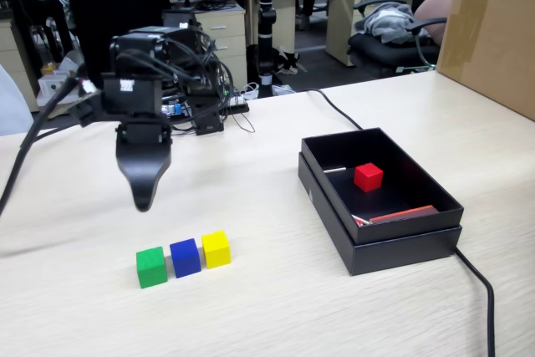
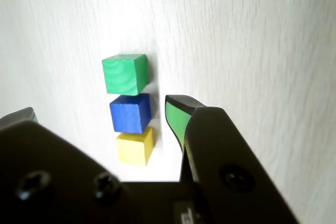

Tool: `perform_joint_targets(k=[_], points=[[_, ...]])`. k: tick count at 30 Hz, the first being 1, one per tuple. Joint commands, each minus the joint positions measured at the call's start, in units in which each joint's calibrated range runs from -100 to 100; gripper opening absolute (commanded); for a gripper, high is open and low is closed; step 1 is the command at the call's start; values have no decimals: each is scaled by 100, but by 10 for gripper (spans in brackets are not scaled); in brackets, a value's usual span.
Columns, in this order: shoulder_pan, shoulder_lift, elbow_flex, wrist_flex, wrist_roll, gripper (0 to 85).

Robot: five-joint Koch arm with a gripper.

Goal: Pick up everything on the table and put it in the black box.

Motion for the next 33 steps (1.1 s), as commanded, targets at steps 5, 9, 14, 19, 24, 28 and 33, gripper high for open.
perform_joint_targets(k=[5,9,14,19,24,28,33], points=[[-29,1254,1188,3,-44,477],[-20,1977,1741,3,-44,476],[-5,2482,2067,3,-49,472],[15,2860,2257,-6,-78,411],[5,3078,2411,-6,-68,214],[-39,3101,2421,-6,-83,162],[-122,1759,1713,-135,-88,162]])
